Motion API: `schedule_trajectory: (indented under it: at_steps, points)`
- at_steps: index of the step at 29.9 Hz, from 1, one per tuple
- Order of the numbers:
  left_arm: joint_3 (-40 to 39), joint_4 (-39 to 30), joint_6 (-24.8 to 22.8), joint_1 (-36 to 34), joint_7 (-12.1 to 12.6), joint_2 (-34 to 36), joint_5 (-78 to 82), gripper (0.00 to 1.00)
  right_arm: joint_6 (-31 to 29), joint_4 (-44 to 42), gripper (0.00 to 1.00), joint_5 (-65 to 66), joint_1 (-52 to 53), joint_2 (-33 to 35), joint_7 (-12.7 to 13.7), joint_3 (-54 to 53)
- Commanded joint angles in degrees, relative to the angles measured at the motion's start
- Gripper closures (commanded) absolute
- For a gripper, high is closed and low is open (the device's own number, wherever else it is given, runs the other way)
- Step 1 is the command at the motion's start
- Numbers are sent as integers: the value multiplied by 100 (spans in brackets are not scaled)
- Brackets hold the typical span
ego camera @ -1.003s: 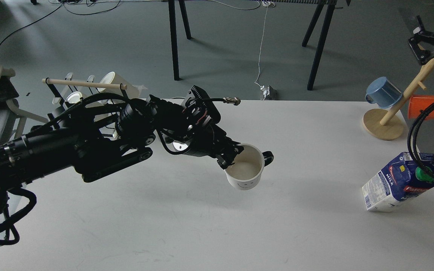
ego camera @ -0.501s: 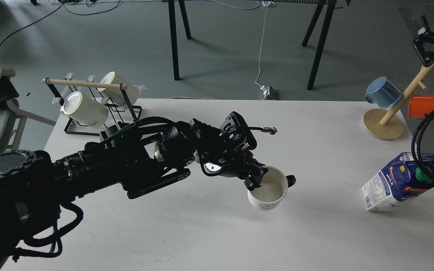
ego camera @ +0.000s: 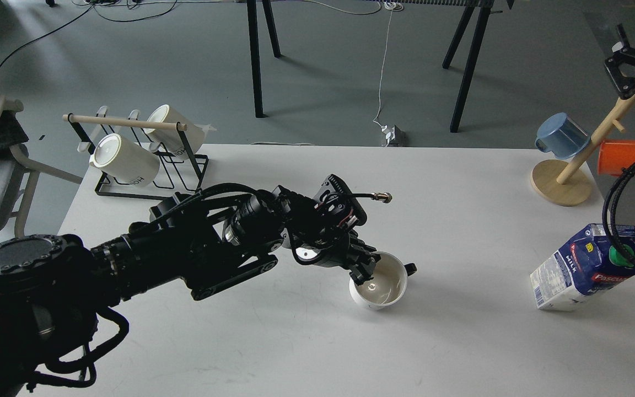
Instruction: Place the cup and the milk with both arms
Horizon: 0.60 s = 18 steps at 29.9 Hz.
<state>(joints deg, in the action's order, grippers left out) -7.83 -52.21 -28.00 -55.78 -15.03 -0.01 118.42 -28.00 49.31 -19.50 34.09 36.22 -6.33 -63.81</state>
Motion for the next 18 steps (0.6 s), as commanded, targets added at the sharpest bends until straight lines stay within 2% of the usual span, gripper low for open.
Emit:
schedule_trajectory:
  at_steps: [1, 7, 9, 16, 18]
  points:
    - [-60, 0, 0, 15, -9, 1, -38, 47, 0, -1, 1, -1, -8, 43, 0, 0]
    - [-156, -8, 0, -3, -17, 80, -47, 32, 0, 8, 1, -1, -34, 113, 0, 0]
    - [-410, -26, 0, -20, -18, 106, -99, 23, 0, 8, 1, -1, -43, 166, 0, 0]
    - [-1798, -263, 0, -29, -88, 212, -1046, 21, 0, 78, 1, -18, -157, 491, 9, -8]
    - [-2317, -333, 0, -55, -88, 273, -1626, 15, 0, 140, 1, -27, -210, 640, 9, -52]
